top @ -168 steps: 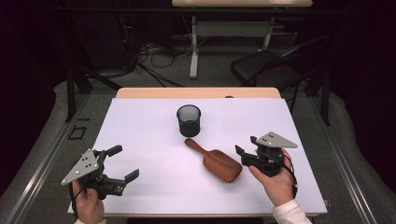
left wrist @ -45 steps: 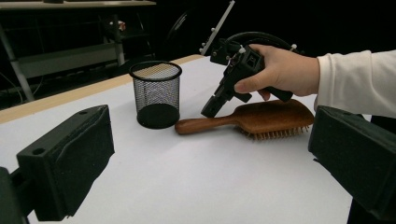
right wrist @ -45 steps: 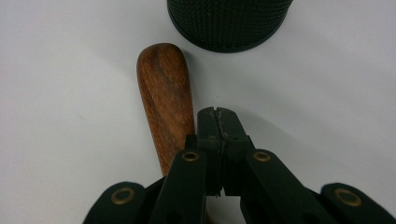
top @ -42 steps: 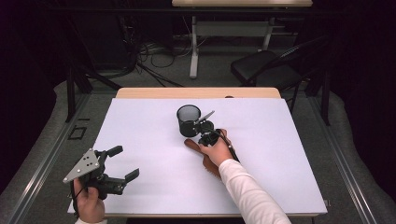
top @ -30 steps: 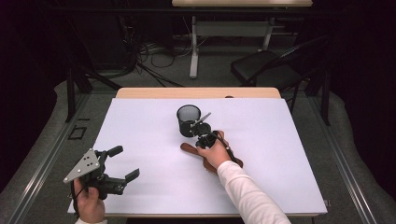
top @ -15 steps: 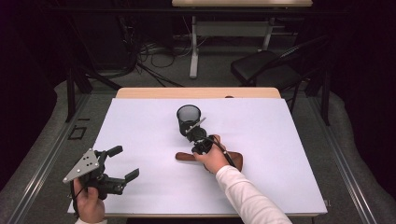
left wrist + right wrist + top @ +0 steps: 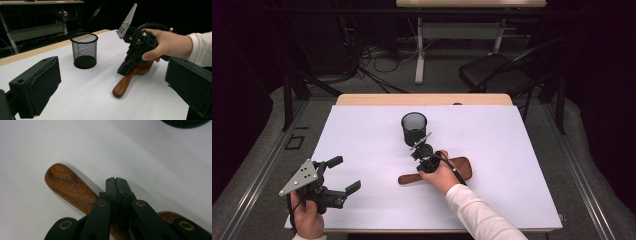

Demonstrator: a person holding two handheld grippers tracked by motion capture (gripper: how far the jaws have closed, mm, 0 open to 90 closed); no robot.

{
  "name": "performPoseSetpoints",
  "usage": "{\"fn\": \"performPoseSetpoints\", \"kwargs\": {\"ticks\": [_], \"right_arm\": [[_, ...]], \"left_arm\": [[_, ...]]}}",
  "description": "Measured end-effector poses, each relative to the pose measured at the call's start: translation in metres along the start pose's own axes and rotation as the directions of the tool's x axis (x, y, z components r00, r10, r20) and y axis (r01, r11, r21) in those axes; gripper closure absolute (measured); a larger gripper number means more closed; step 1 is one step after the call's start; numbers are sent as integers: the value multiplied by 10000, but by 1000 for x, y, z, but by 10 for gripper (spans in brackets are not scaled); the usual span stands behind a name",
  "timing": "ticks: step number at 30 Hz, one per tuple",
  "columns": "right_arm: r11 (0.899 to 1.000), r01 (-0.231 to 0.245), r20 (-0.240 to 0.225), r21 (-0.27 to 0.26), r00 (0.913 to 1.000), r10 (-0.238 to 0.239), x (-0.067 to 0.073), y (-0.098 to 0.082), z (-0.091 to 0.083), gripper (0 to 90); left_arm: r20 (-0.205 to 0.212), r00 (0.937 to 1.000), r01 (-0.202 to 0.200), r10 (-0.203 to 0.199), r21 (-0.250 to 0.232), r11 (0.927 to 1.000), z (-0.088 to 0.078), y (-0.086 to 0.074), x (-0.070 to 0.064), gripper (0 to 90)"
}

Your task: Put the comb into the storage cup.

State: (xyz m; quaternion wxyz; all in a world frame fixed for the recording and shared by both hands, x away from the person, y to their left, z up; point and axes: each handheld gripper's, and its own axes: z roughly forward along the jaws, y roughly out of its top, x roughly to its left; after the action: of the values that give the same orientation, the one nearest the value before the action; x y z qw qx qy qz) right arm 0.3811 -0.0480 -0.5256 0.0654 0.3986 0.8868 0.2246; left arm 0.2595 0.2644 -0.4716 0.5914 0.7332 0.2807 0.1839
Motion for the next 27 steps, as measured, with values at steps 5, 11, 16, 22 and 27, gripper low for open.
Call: {"fn": "performPoseSetpoints", "kwargs": {"ticks": [5,11,16,22,27], "right_arm": [[9999,59,-62,-83,10000,-60,4,-7,-3,890],[9996,190,-233,-189,9995,-194,7,-16,-6,890],[9997,186,-264,-178,9995,-191,9,-25,-8,888],[9989,262,-468,-381,9985,-280,13,-42,-15,888],[9983,413,-382,-414,9984,-429,15,-52,-18,888]], "left_arm": [[-4,10000,-3,3,-15,10000,0,0,0,4],[-15,10000,-6,6,-9,10000,0,0,0,4],[-25,10000,-50,50,3,10000,0,0,0,4],[-53,10000,-39,39,1,10000,-1,0,0,4],[-85,9999,-73,73,-14,10000,-1,1,-1,4]]}}
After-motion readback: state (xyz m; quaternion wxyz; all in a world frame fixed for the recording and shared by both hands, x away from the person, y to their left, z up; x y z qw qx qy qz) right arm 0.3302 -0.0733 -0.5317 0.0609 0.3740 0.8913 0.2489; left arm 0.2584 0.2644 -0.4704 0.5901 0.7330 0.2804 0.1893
